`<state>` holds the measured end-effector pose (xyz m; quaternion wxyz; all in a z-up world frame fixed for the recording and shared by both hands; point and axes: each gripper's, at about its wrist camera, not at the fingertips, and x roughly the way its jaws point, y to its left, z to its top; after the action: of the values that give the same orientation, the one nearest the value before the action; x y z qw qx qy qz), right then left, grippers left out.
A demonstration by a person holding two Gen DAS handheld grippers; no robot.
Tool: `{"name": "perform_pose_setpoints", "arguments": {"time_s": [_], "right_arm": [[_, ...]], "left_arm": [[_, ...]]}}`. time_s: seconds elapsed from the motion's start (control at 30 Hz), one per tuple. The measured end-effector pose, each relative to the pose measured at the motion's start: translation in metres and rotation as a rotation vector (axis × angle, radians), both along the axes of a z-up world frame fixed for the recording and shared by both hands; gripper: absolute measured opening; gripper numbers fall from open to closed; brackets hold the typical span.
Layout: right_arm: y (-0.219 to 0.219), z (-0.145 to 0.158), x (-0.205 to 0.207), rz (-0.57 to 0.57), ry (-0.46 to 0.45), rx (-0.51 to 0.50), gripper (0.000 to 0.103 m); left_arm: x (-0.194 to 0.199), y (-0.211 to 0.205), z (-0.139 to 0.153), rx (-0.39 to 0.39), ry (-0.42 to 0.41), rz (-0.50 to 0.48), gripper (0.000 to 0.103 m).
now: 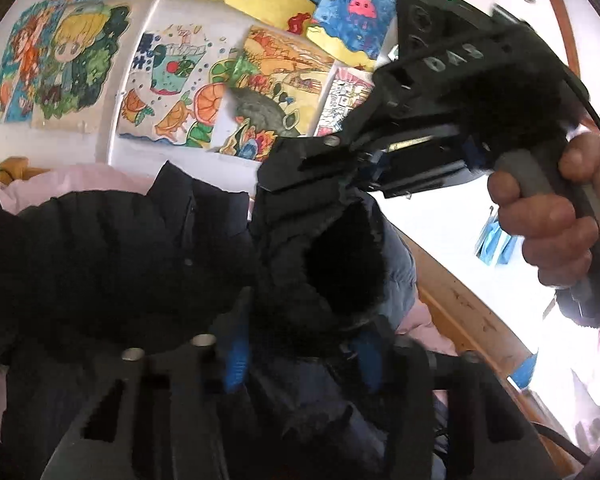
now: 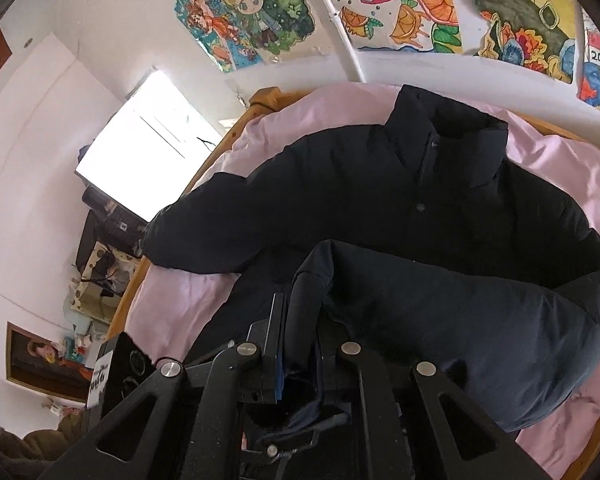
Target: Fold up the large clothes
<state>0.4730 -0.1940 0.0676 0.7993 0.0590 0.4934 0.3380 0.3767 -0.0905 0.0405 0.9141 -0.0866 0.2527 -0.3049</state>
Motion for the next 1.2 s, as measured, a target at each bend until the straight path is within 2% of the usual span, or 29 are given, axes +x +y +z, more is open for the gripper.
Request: {"name": "perform_pose_setpoints", "arguments": {"time_s": [0.07,0.17,0.27,0.33,0.4,0.53,0.67,0.73,0.83,0.9,0.97,1.1,1.2], "right_arm": [[0.000,-0.001,0.002,-0.001,0.003,0.006,0.013],[-0.003,0.001,0.003,-0.016,-0.020,0.000,0.017],[-0.008,0.007,0.001,-0.032,-0.079,0.024,0.037],[-0.018,0.013,0.001,-0.062,-0.124,0.066,0.061],[-0.032,0.018,0.000,-0.106,-0.155,0.112,0.076],[-0.082,0.020,-0.009,-0.238,-0.229,0.194,0.092],[-0.143,0.004,-0.024,-0.428,-0.267,0.177,0.098],[-0.171,-0.009,-0.036,-0.527,-0.321,0.080,0.098],[-0.194,-0.038,-0.051,-0.616,-0.371,-0.077,0.099],[-0.203,-0.063,-0.053,-0.641,-0.345,-0.143,0.100],[-0.211,-0.089,-0.052,-0.658,-0.295,-0.162,0.100],[-0.222,-0.125,-0.028,-0.708,-0.209,-0.130,0.100],[-0.229,-0.132,-0.007,-0.721,-0.217,-0.096,0.100]], "left_arm": [[-0.003,-0.004,-0.002,0.015,-0.008,0.013,0.025],[0.000,-0.002,-0.006,-0.013,0.019,0.040,0.016],[0.002,0.003,-0.008,-0.027,0.050,0.066,0.012],[0.006,0.009,-0.011,-0.046,0.086,0.079,0.011],[0.010,0.015,-0.012,-0.058,0.113,0.089,0.011],[0.023,0.034,-0.013,-0.078,0.176,0.121,0.011],[0.044,0.060,-0.007,-0.094,0.223,0.166,0.010],[0.058,0.070,-0.001,-0.110,0.238,0.181,0.010],[0.078,0.084,0.010,-0.114,0.241,0.211,0.010],[0.089,0.094,0.015,-0.113,0.237,0.249,0.010],[0.098,0.103,0.014,-0.103,0.242,0.294,0.010],[0.113,0.116,-0.017,-0.034,0.321,0.378,0.010],[0.115,0.126,-0.052,-0.007,0.382,0.420,0.010]]}}
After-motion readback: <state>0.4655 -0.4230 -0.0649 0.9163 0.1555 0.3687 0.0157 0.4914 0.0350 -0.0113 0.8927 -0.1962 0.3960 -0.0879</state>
